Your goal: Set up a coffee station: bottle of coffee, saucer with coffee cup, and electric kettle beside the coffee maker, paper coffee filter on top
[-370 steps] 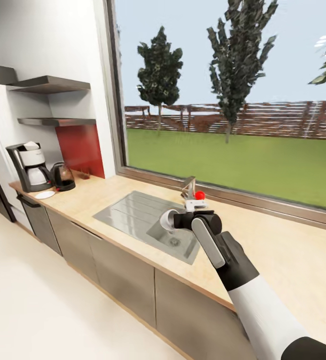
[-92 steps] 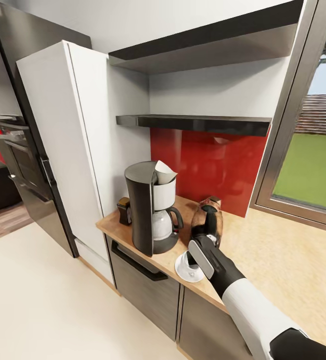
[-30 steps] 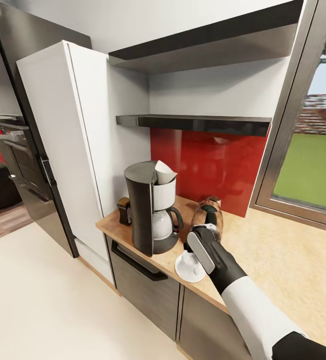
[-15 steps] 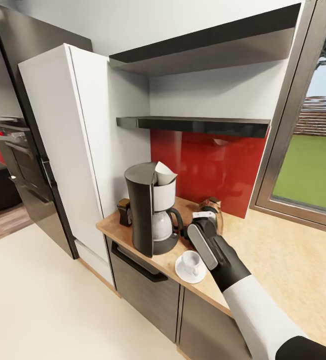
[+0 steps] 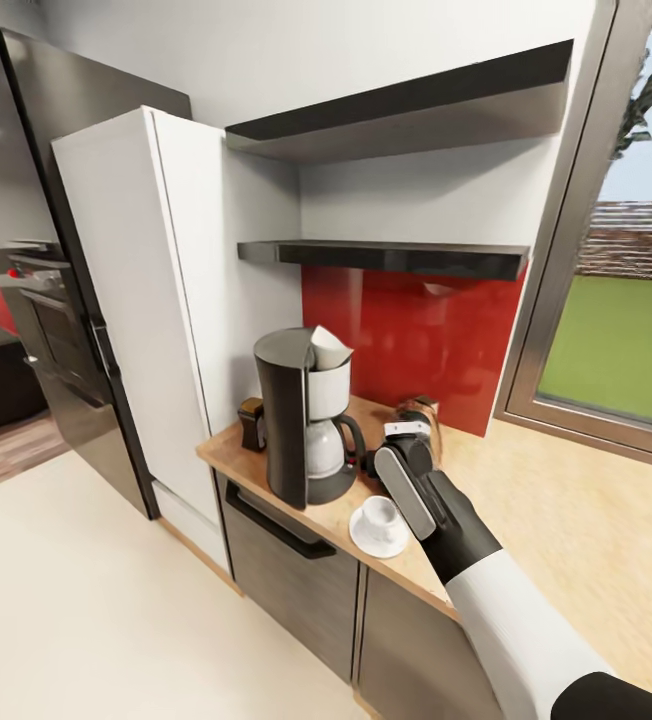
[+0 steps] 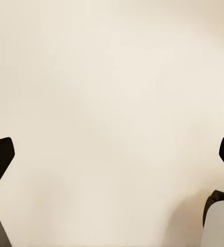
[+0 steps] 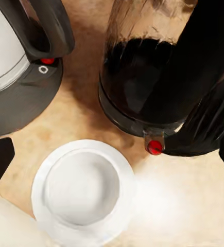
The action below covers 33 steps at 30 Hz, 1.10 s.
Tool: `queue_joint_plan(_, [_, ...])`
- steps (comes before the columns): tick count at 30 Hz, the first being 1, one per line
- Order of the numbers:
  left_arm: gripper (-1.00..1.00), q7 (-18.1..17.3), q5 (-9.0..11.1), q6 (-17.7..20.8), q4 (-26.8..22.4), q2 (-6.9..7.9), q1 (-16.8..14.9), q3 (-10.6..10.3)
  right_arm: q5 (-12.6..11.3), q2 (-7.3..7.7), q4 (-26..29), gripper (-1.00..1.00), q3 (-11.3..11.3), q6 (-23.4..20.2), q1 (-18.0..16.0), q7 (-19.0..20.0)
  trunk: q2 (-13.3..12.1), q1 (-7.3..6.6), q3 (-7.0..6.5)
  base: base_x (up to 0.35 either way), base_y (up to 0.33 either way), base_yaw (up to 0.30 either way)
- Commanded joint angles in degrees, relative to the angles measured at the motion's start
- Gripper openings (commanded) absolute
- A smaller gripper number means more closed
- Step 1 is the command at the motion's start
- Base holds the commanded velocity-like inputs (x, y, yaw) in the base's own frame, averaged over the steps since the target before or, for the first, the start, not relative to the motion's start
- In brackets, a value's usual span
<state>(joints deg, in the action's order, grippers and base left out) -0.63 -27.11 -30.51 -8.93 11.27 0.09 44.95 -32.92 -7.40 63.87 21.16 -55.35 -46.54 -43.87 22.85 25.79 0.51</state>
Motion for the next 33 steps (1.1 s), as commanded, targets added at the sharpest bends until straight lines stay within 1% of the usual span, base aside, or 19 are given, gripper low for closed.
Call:
queue_joint_plan(1, [1.00, -0.1, -0.6, -0.2, 0.0, -0.02, 0.0, 0.5, -0.6, 0.01, 0.0, 1.00, 0.1, -0.1, 0.0, -0.6, 0.1, 0.00, 0.03, -0.310, 0.028, 0.000])
queue_joint_plan(15, [1.00, -0.1, -0.6, -0.2, 0.0, -0.02, 0.0, 0.5, -0.6, 0.01, -0.1, 1.00, 0.1, -0.1, 0.0, -0.6, 0.1, 0.00, -0.01, -0.320, 0.079, 0.000])
queue_joint_plan(21, [1.00, -0.1, -0.6, -0.2, 0.0, -0.02, 0.0, 0.5, -0.6, 0.05, 0.3, 1.00, 0.3, 0.0, 0.0, -0.5, 0.1, 0.00, -0.01, -0.080, 0.014, 0.000])
queue_joint_plan(25, [1.00, -0.1, -0.6, -0.1, -0.1, 0.03, 0.0, 0.5, -0.6, 0.27, 2.7, 1.00, 0.8, 0.1, 0.0, -0.3, 0.1, 0.00, -0.01, -0.007, 0.001, 0.000])
queue_joint_plan(27, [1.00, -0.1, -0.6, -0.1, -0.1, 0.05, 0.0, 0.5, -0.6, 0.33, 3.3, 1.00, 2.3, 0.3, 0.0, -0.2, 0.1, 0.00, -0.01, -0.002, 0.000, 0.000])
queue_joint_plan(29, [1.00, -0.1, -0.6, -0.1, -0.1, 0.06, 0.0, 0.5, -0.6, 0.38, 3.7, 1.00, 5.2, 0.8, 0.0, -0.2, 0.1, 0.00, -0.01, 0.000, 0.000, 0.000])
queue_joint_plan(31, [1.00, -0.1, -0.6, -0.1, -0.1, 0.07, 0.0, 0.5, -0.6, 0.42, 3.7, 1.00, 9.0, 2.7, 0.0, -0.1, 0.1, 0.00, -0.01, 0.000, 0.000, 0.000])
queue_joint_plan(33, [1.00, -0.1, -0.6, -0.1, -0.1, 0.07, 0.0, 0.6, -0.6, 0.42, 3.6, 1.00, 14.2, 5.9, 0.0, 0.0, 0.1, 0.00, -0.01, 0.000, 0.000, 0.000])
